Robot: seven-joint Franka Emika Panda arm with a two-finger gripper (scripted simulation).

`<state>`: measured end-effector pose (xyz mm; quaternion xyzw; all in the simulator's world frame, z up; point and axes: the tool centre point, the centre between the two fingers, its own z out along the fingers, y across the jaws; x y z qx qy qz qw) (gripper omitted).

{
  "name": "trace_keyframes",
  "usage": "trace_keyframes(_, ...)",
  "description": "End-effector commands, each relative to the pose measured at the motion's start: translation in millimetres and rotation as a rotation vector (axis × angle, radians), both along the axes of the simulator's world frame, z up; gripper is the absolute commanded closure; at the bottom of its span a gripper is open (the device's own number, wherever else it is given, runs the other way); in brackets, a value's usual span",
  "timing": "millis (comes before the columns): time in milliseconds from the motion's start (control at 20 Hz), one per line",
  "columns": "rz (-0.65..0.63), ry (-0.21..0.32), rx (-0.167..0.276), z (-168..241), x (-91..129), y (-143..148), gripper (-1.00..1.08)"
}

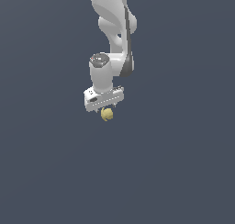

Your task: Pick up the object and move it to a goal position.

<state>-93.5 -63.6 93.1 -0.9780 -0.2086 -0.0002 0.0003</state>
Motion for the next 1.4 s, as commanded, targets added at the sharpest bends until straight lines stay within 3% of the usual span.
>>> trace_keyframes(0, 0.013, 0.000, -0.001, -2.1, -2.9, -1.2, -0.92)
trace_keyframes(1100, 0.015, 0.000, -0.001, -52.7, -4.0, -1.4, -0.92)
trace_keyframes(1150, 0.015, 0.000, -0.001, -52.7, -4.0, -1.4, 1.08)
trace_keyframes(1350, 0.015, 0.000, -0.001, -52.7, -4.0, -1.4, 1.08)
